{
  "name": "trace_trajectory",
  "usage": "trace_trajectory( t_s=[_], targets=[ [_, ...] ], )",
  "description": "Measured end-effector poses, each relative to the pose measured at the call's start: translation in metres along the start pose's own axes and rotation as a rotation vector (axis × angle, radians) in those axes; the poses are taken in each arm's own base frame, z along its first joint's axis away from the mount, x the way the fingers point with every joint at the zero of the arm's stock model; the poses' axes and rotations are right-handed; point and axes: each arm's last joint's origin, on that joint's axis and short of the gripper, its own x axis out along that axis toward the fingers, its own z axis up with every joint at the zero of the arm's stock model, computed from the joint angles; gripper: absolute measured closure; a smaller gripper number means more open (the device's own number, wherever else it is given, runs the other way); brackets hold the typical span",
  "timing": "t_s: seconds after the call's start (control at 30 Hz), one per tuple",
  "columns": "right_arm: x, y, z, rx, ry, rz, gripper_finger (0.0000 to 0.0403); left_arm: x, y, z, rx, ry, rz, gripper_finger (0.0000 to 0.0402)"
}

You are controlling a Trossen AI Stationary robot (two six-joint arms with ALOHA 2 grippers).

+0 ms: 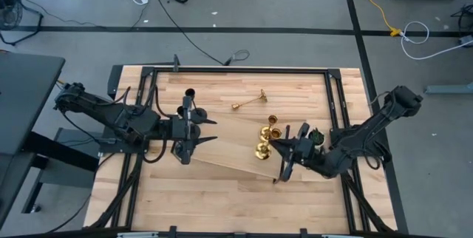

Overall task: Pick & Place candle stick holders
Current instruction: Put the left gold candle holder on the shelf aligned with the other gold candle holder

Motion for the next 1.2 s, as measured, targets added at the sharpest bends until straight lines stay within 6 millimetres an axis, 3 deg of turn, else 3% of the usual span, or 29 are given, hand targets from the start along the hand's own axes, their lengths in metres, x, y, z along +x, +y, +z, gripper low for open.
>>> trace_trajectory(
  t_s=[0.5, 1.2],
  targets=[
    [-0.001, -0.012, -0.044, 0.023, 0.053, -0.061, 0.0403, 0.000, 0.000, 0.000, 0.000, 0.000, 0.000, 0.0220],
    [0.010, -0.019, -0.047, -0.007, 0.089, -0.033, 0.0403, 0.000, 0.000, 0.000, 0.000, 0.001, 0.002, 0.0220]
  ],
)
